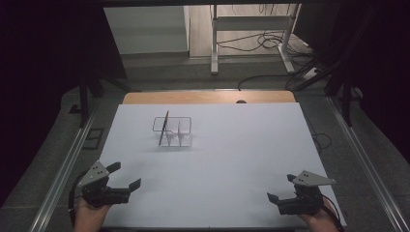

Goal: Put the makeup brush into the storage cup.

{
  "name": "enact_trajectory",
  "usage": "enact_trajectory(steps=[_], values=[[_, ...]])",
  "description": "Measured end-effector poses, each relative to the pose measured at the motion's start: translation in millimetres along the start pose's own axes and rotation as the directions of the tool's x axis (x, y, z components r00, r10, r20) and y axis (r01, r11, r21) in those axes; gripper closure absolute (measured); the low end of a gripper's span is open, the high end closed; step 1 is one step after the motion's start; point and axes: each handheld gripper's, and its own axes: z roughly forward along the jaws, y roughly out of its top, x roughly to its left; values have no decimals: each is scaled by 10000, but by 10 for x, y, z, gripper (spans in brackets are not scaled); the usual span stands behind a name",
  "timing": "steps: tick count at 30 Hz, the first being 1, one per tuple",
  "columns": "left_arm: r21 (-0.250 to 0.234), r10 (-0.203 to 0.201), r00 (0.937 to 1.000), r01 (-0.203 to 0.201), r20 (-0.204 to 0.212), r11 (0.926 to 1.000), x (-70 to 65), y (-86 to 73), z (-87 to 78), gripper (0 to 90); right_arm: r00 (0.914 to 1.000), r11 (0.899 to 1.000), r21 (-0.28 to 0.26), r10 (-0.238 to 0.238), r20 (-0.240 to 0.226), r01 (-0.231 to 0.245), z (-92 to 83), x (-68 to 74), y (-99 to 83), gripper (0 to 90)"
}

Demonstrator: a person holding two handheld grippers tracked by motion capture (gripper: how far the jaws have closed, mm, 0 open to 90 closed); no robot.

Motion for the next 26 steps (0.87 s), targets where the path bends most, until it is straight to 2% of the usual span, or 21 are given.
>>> enact_trajectory(steps=[16,26], values=[[-217,-150,9997,146,-193,9997,8,-106,-116,23,10000,10000,6,-15,9,15,1,0,0,25],[-354,-290,9994,283,-174,9990,37,-143,-133,21,10000,10000,52,-38,0,38,5,1,-1,25]])
